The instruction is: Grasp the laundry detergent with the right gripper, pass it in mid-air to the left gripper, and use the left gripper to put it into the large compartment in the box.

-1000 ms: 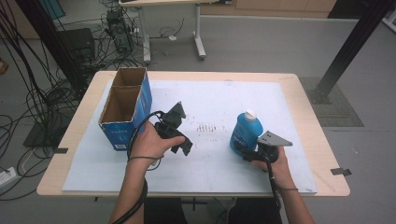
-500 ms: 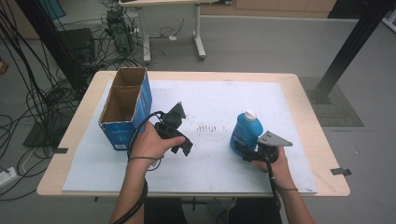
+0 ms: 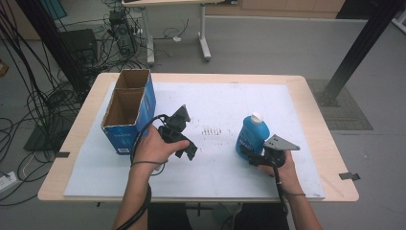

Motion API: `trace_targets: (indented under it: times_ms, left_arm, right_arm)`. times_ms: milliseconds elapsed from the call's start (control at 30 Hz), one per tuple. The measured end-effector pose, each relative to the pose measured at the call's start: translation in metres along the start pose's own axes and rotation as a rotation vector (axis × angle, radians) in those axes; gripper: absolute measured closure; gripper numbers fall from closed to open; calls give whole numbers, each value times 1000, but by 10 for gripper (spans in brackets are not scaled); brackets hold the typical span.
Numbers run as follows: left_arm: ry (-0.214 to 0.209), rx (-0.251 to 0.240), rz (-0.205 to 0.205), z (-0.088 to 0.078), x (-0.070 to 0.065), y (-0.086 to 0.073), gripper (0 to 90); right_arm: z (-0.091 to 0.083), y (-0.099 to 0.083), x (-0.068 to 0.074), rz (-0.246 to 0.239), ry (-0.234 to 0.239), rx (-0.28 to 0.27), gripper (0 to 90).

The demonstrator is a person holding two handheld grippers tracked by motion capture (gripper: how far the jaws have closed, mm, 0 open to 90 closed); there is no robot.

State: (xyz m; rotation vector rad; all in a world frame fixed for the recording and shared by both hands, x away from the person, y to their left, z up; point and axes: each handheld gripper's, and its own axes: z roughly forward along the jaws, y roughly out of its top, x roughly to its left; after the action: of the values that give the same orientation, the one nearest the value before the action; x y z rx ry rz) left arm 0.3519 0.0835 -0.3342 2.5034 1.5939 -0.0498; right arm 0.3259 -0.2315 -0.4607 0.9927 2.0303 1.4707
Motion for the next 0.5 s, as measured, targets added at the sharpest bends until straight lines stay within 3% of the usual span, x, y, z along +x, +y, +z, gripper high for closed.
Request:
trace_targets:
  times_ms: [500]
  left_arm:
    - [6,3,3,0,0,-1,92]
  right_arm:
    - [0,-1,0,-1,0,-6,392]
